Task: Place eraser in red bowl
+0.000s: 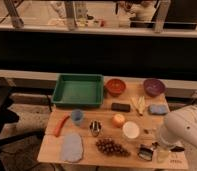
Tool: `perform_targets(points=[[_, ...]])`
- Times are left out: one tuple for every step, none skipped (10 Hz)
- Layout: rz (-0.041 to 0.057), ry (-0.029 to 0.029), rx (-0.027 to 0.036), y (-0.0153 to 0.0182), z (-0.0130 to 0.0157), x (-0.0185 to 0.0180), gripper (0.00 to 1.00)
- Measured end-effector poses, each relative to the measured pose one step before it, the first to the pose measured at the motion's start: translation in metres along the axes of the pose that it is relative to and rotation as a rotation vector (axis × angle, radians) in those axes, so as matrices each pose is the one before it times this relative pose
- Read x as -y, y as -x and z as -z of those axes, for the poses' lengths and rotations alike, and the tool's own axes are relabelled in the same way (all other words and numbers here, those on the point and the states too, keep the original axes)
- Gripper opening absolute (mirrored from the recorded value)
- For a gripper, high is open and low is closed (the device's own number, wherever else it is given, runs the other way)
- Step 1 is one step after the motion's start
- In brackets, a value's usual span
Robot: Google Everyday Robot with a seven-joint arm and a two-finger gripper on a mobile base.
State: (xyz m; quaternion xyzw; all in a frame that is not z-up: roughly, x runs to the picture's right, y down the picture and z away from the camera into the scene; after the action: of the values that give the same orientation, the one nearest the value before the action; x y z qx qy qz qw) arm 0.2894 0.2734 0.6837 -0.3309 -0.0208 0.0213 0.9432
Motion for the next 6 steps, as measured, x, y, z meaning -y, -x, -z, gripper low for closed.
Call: perform_targets(points=[[0.00172,0.0042,0.00407,-0.00118,-0.00448,-0.00339,0.8],[0.00698,0.00468,0.00631,0.00127,-0.00525,-0.00023,0.8],[0.00321,0.0029,0.00362,0.00079,-0.00349,-0.00025,0.8],[0.00155,0.00308,0.0003,-0.00064,-0.00373,-0.00238,0.8],[-0.00038,0.00492,0.00194,-0.00177,-0.0044,-0.00433,0.8],[0.00118,0.00606,0.00365,-0.00161,-0.00556,-0.00458,0.8]])
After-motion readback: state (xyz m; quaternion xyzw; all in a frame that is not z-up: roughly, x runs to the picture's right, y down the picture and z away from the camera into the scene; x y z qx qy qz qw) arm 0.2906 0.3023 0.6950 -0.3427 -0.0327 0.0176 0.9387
